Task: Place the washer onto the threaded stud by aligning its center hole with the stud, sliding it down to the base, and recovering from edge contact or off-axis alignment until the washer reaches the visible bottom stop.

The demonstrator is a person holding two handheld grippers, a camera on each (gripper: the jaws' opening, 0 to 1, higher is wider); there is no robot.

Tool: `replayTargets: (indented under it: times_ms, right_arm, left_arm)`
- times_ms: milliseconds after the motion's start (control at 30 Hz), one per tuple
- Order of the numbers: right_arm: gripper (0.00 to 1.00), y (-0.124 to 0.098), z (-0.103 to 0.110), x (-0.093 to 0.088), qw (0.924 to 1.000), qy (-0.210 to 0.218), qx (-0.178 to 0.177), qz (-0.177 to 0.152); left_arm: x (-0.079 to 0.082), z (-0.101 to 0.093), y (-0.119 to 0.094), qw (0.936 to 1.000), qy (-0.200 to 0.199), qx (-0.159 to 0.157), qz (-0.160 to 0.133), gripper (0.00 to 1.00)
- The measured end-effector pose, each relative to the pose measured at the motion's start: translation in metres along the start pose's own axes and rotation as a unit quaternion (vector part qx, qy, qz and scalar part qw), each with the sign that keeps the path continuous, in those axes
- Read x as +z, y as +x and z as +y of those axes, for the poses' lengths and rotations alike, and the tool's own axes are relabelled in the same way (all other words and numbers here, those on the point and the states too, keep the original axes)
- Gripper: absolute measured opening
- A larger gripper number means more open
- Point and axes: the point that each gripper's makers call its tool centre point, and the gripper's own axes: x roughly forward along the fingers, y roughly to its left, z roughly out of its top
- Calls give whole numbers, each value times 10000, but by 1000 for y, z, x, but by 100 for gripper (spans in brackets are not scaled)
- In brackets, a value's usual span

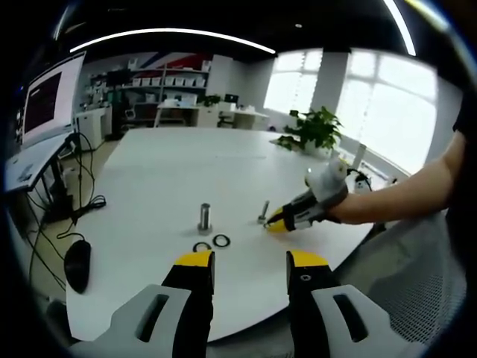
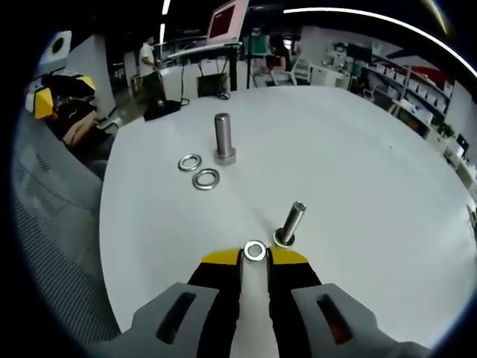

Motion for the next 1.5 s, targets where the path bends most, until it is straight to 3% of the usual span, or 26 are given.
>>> replayTargets:
  times_ms: [333, 767, 1267, 1500]
  right_arm:
    - [14, -5, 5, 19, 9997, -77, 59, -225]
    - [14, -20, 9, 57, 9969, -86, 59, -776]
    - [14, -32, -15, 65, 9948, -75, -352, -949]
    - [14, -35, -22, 59, 9953, 41, -441, -857]
  left_arm:
    - [0, 0, 0, 10000, -7, 7, -6, 36]
    - [0, 1, 0, 10000, -10, 15, -7, 36]
    - [0, 1, 0, 10000, -8, 13, 1, 36]
    - [0, 1, 0, 10000, -10, 20, -9, 36]
